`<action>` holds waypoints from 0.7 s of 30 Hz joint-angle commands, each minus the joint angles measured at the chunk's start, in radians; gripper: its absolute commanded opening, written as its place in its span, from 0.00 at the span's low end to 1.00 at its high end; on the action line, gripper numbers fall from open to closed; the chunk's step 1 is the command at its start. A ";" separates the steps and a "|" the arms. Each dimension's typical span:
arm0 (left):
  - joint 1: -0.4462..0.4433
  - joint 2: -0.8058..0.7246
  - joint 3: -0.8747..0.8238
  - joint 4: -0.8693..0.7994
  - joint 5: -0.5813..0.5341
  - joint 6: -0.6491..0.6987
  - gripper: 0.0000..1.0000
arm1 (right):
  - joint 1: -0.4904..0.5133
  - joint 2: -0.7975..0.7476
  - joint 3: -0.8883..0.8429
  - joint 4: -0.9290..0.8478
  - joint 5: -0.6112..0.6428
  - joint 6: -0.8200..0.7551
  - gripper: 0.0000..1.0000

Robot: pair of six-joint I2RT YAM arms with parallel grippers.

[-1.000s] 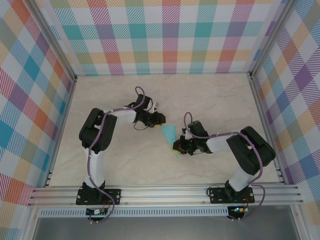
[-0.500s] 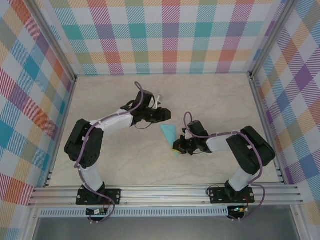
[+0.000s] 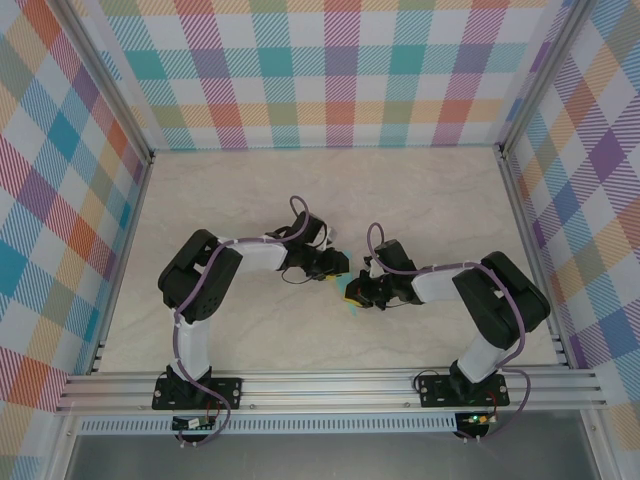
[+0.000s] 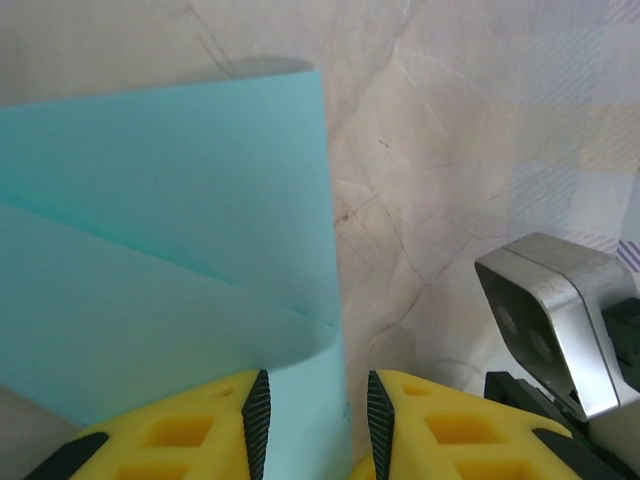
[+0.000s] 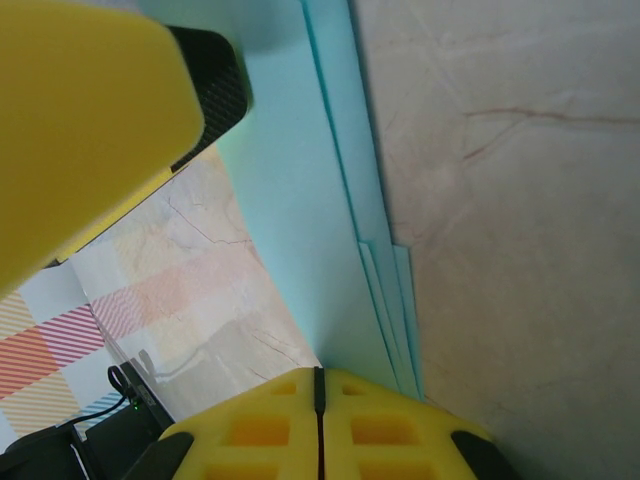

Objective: Fold a paper plane with a square sheet of paper (pick it up from the middle)
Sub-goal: Fold the wing for the fifth time at the center of the table.

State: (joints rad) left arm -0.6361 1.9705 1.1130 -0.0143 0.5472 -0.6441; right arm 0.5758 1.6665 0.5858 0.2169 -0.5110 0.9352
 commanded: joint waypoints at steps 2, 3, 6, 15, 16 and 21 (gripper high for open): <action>0.002 0.035 -0.006 -0.024 -0.034 -0.007 0.33 | 0.002 0.012 -0.005 -0.073 0.017 0.016 0.08; 0.001 0.039 -0.004 -0.032 -0.042 -0.004 0.33 | 0.003 -0.001 0.000 -0.076 0.009 0.016 0.09; 0.001 0.043 -0.011 -0.034 -0.049 0.000 0.33 | 0.002 -0.037 0.032 -0.114 -0.015 -0.004 0.09; 0.001 0.049 -0.007 -0.031 -0.047 0.000 0.33 | 0.007 -0.008 0.046 -0.191 -0.063 -0.069 0.10; 0.001 0.051 -0.007 -0.029 -0.043 0.000 0.33 | 0.011 -0.002 0.036 -0.197 -0.062 -0.074 0.10; 0.001 0.047 -0.009 -0.037 -0.050 0.002 0.33 | 0.016 -0.014 -0.010 -0.267 0.005 -0.105 0.09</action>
State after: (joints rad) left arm -0.6361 1.9736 1.1133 -0.0158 0.5381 -0.6437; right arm 0.5827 1.6474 0.6216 0.0574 -0.5316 0.8738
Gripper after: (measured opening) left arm 0.327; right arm 0.093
